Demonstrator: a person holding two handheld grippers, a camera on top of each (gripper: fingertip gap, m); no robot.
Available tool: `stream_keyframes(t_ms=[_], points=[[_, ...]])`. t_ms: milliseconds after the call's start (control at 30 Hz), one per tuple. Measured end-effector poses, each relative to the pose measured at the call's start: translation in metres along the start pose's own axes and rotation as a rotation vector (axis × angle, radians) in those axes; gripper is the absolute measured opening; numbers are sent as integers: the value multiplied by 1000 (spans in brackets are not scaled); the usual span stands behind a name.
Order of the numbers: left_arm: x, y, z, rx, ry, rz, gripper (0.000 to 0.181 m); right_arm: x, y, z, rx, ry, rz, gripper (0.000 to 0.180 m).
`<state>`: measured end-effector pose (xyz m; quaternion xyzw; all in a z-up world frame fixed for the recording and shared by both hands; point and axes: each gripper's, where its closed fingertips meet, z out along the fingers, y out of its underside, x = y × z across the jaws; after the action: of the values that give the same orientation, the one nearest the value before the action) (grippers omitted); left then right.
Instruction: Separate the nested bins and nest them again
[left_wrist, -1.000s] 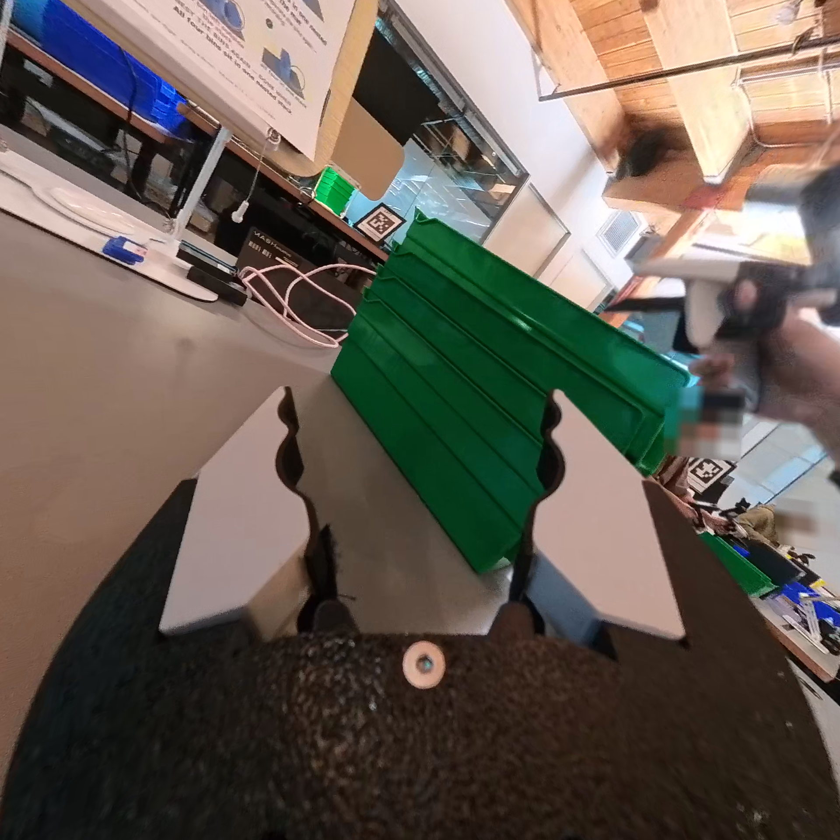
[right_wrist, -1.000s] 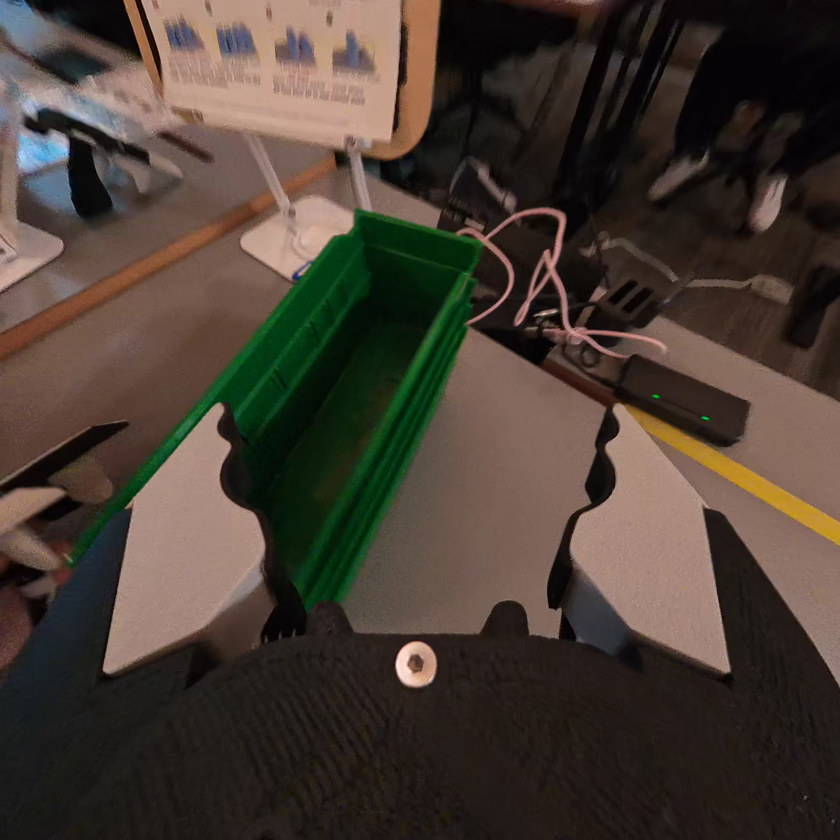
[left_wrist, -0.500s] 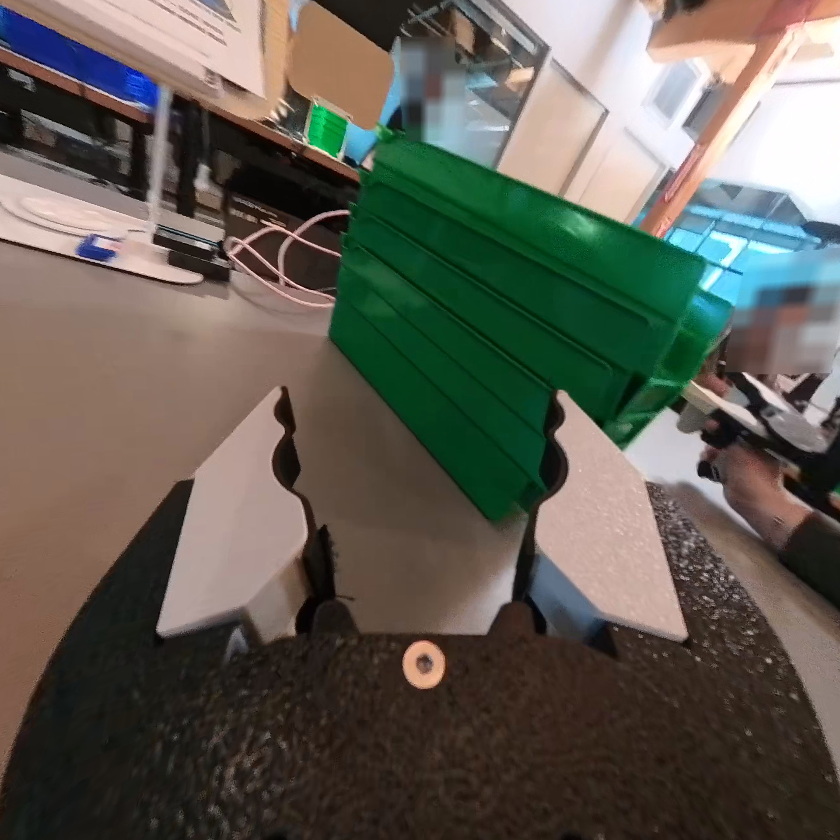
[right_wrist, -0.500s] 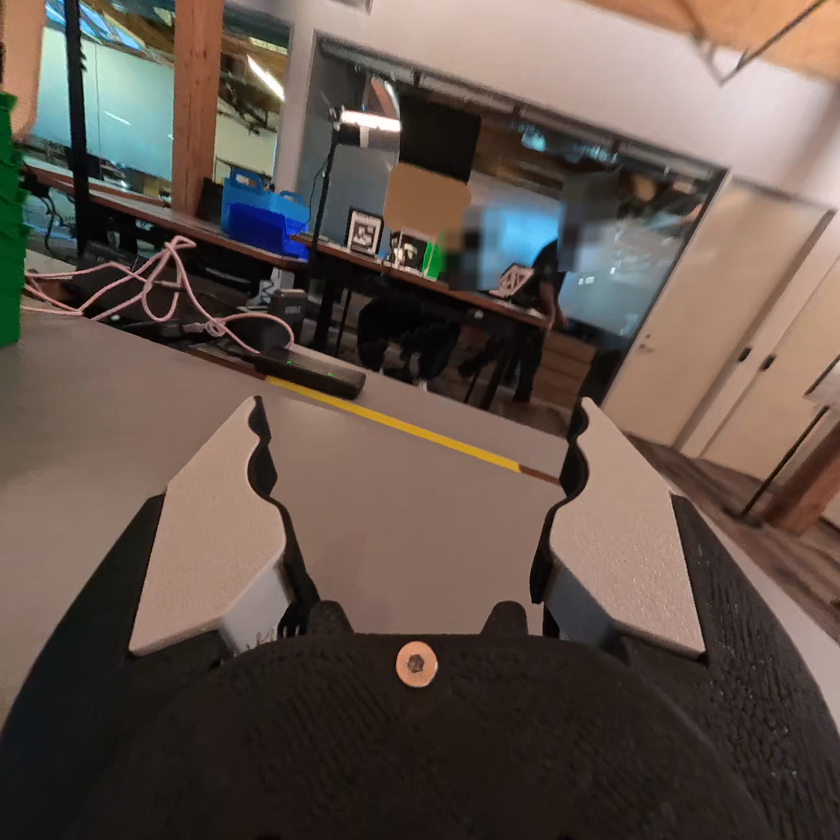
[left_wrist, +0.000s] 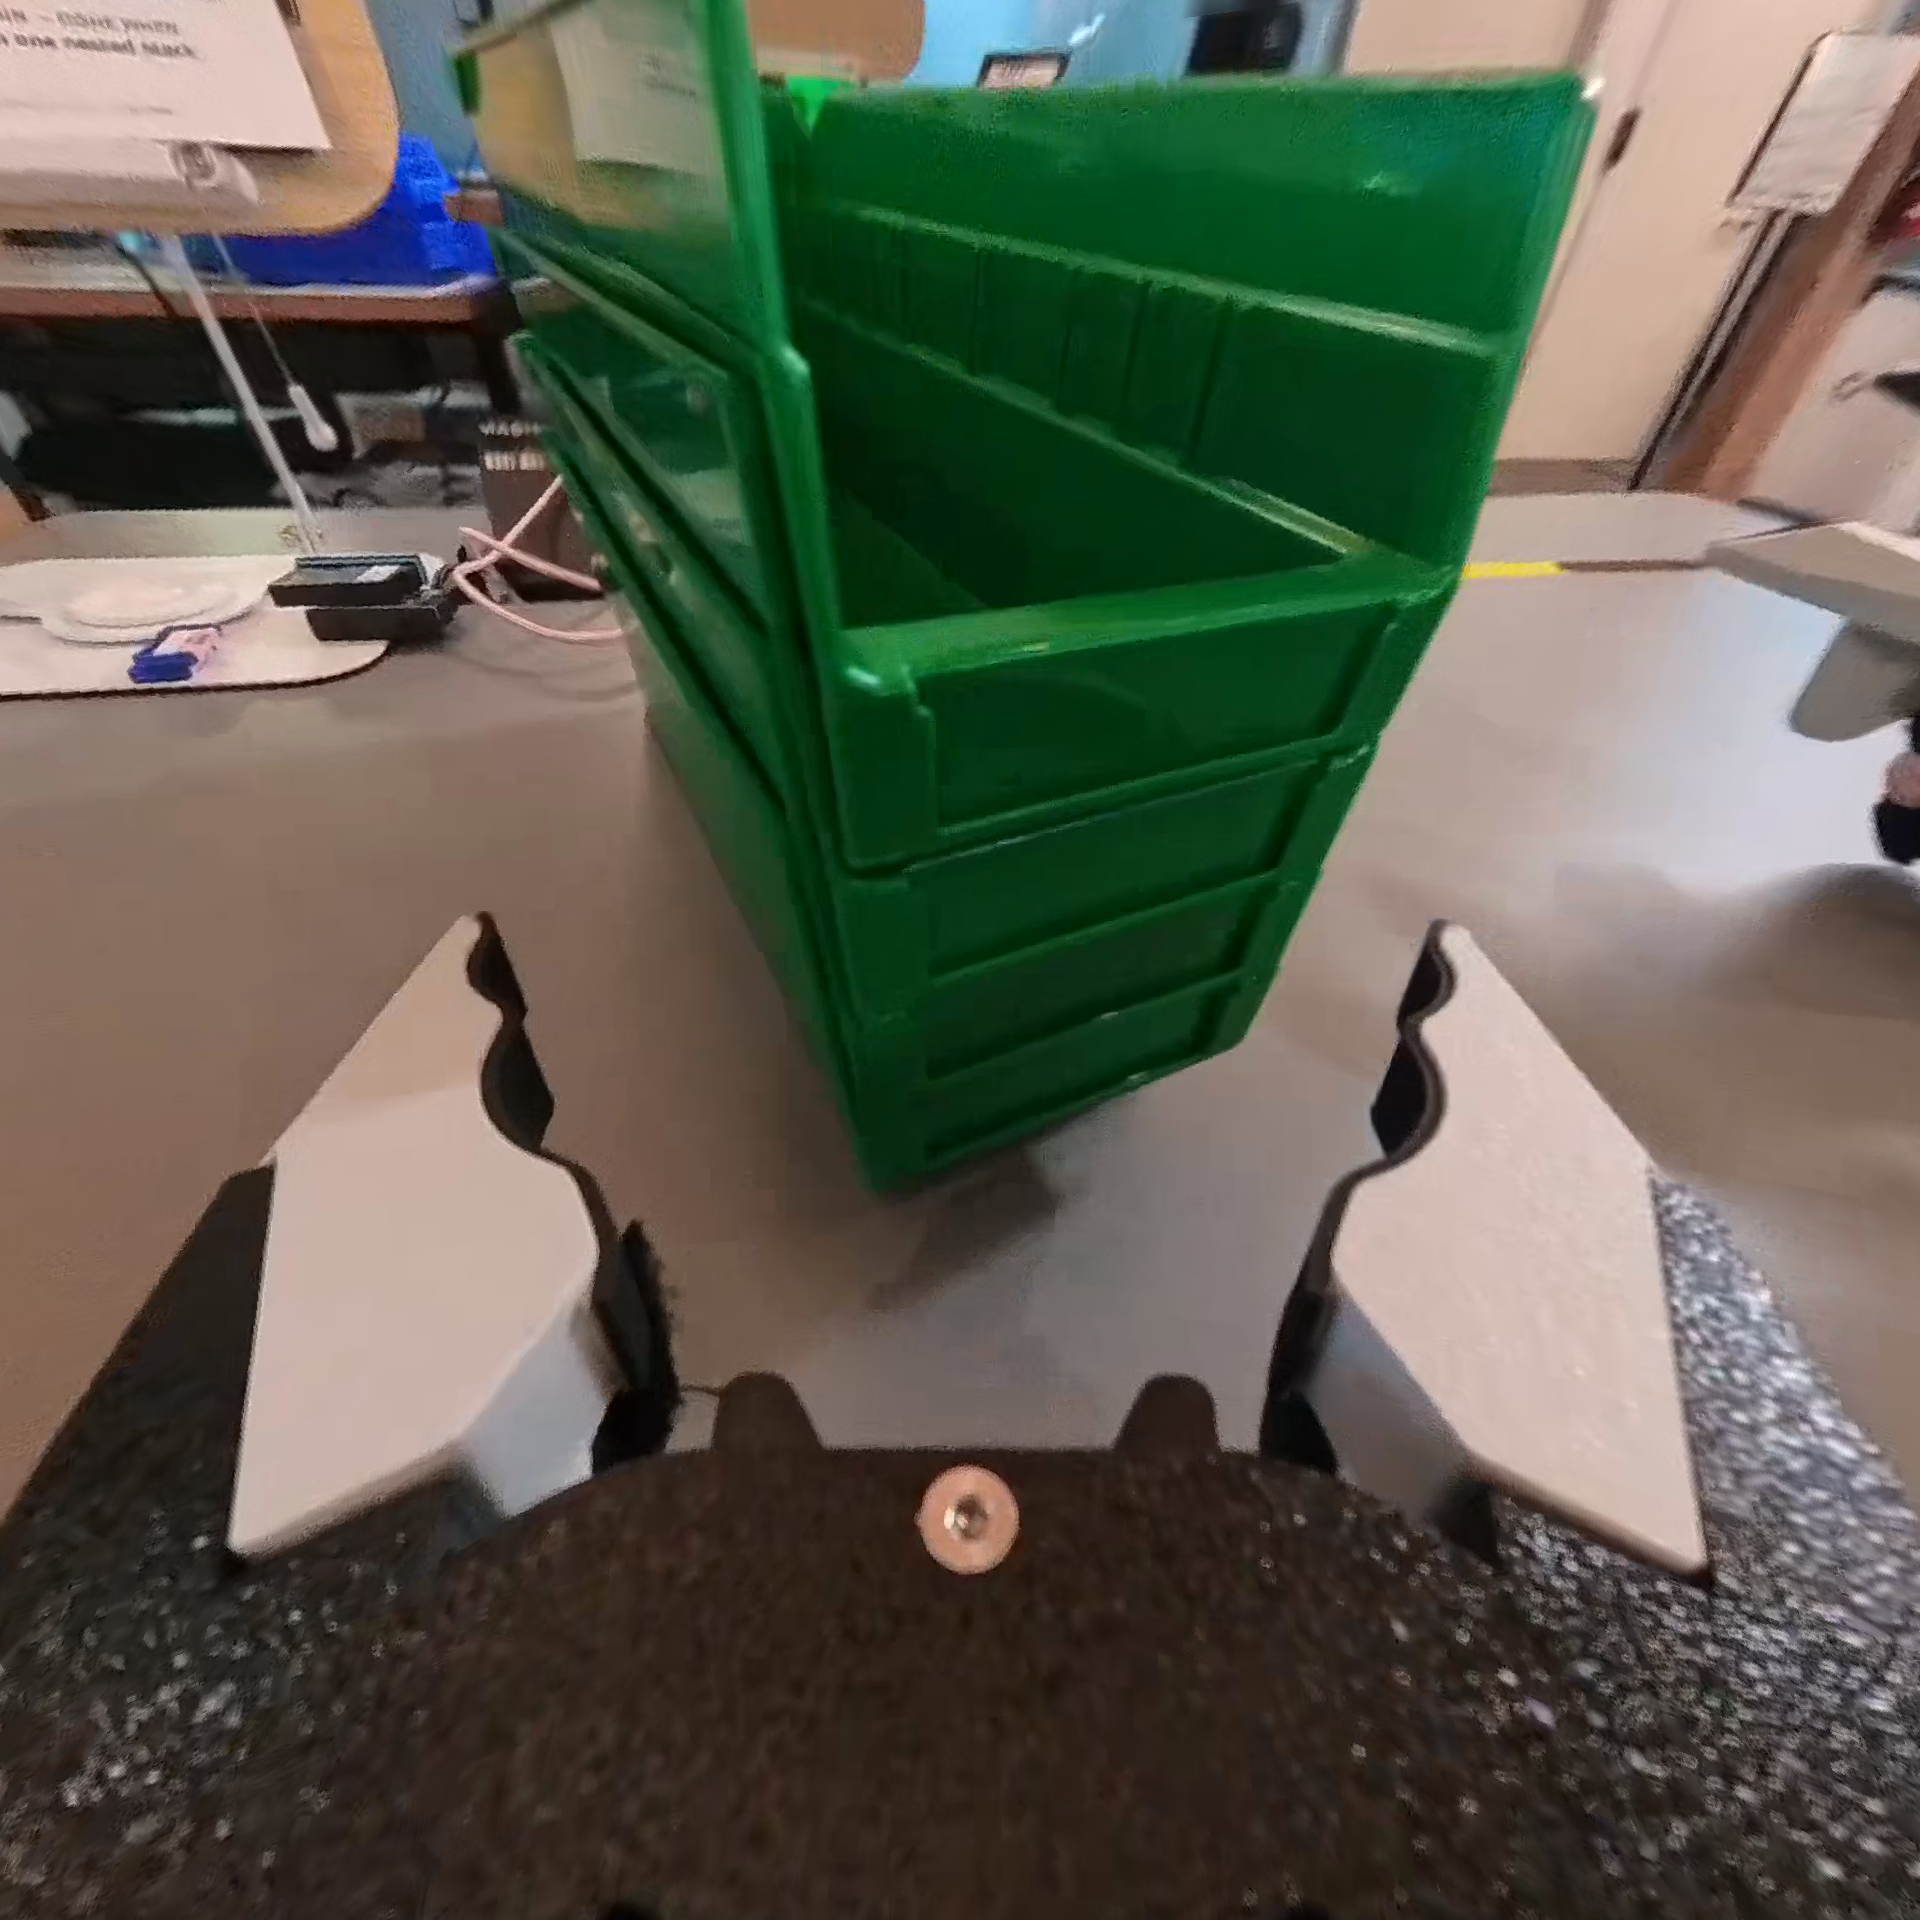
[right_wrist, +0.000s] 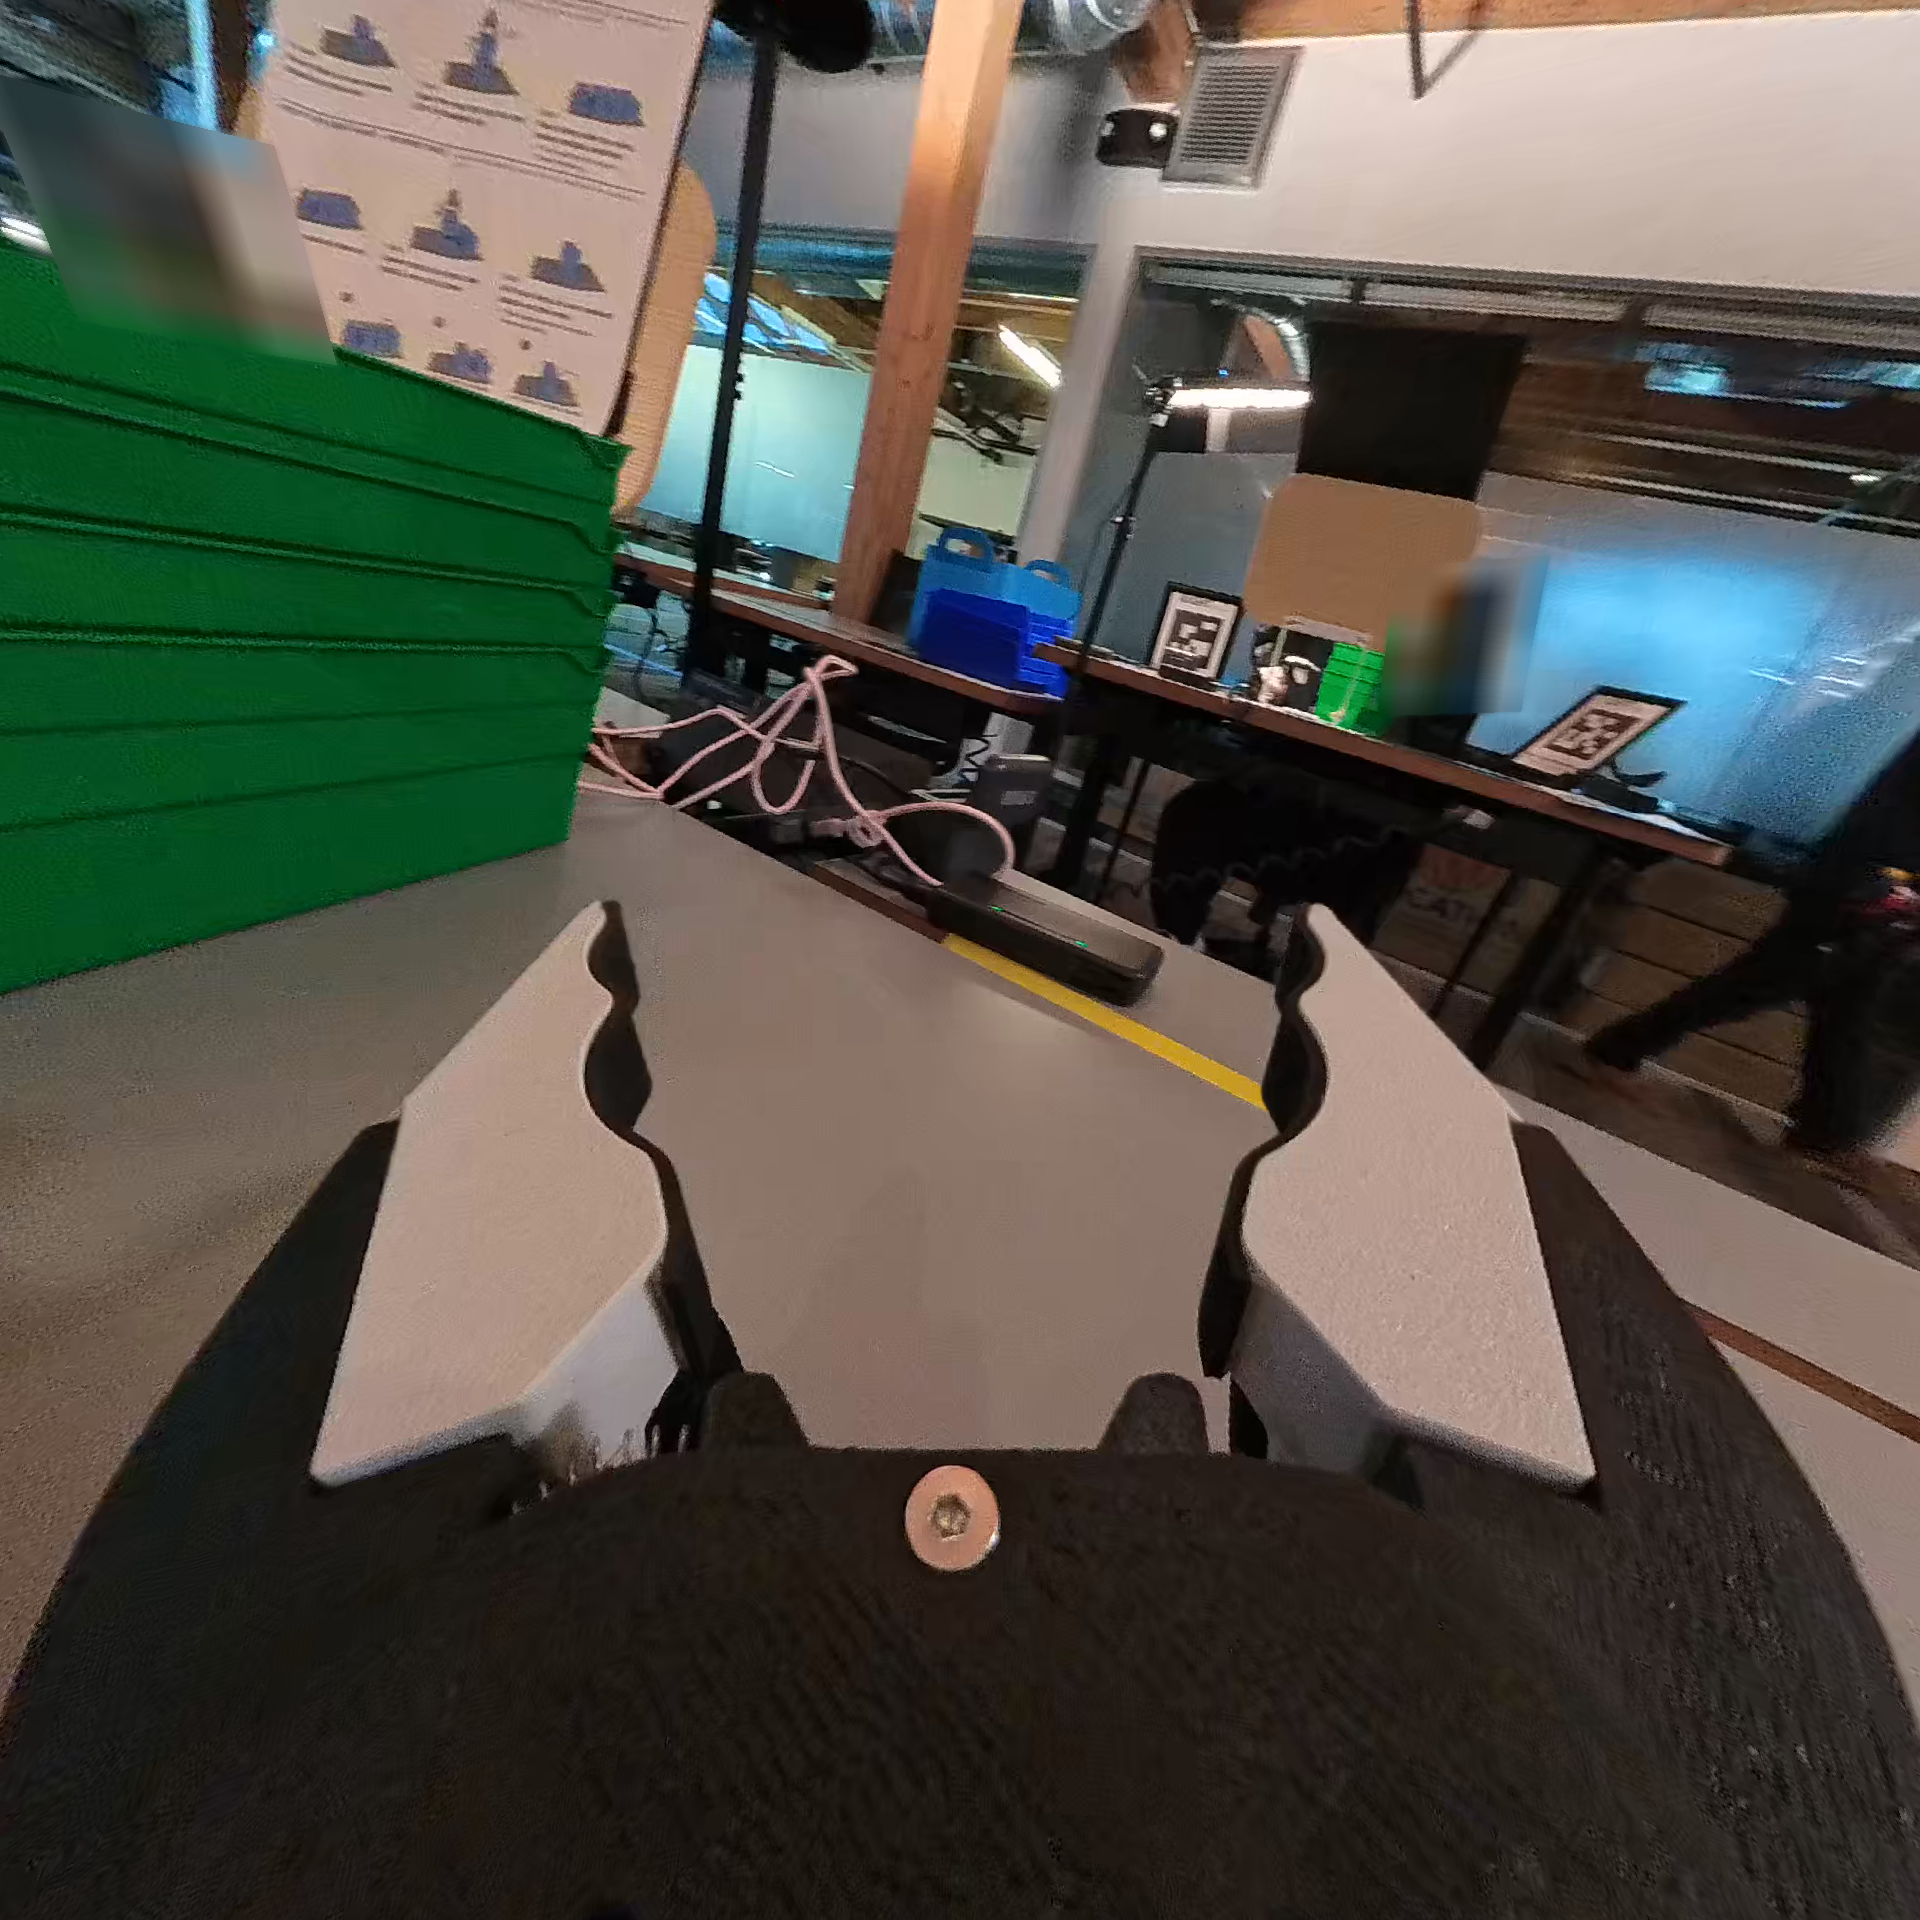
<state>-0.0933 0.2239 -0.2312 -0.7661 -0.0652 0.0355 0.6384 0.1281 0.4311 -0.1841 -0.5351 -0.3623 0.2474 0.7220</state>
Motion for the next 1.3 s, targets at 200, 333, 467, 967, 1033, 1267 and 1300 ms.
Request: stream_keyframes(t_ms=[200, 333, 467, 967, 1033, 1267, 1300], points=[[-12, 0, 15, -52, -69, 0, 159, -18, -2, -1, 7, -85, 38, 119], [-10, 13, 19, -107, -50, -33, 159, -20, -1, -1, -1, -103, 76, 117], [-13, 13, 18, -108, -54, -20, 159, -16, -1, -3, 6, -95, 107, 114], [-53, -38, -27, 73, -11, -57, 159, -12, -1, -3, 13, -94, 151, 111], [-39, -78, -38, 137, 12, 29, 159, -12, -1, -2, 12, -95, 153, 111], [-30, -170, 20, -65, 193, 203, 159, -13, -2, -2, 19, -98, 155, 111], [-39, -171, 36, -155, 179, 208, 159, -13, -2, -2, 18, -98, 158, 111]])
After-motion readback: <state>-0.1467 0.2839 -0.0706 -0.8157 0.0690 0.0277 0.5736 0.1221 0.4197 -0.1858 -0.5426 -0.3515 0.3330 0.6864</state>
